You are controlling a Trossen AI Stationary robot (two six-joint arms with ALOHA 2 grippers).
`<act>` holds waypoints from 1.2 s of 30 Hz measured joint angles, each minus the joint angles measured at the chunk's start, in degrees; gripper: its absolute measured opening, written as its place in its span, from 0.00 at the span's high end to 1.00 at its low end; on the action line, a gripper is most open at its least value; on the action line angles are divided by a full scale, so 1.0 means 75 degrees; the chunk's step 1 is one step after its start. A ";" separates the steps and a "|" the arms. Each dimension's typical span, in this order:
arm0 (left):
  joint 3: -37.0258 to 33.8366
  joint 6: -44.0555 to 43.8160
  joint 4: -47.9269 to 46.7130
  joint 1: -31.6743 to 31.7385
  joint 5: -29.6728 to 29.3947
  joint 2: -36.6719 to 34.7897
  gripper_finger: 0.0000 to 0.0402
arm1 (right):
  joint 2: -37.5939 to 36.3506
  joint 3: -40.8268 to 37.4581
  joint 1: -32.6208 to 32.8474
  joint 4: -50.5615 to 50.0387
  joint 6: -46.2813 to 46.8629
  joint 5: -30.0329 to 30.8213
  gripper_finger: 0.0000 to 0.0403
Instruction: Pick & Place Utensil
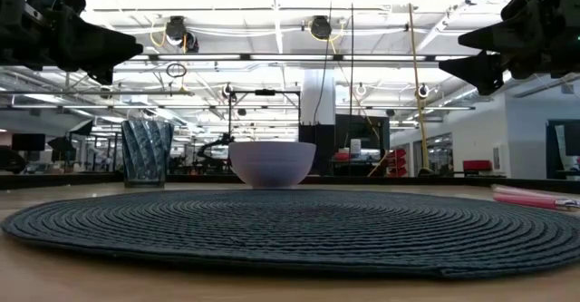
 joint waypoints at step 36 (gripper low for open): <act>-0.0002 0.0248 0.0023 0.0000 0.0001 0.0001 0.74 | 0.0001 0.0000 0.0001 0.0002 0.0000 0.0000 0.21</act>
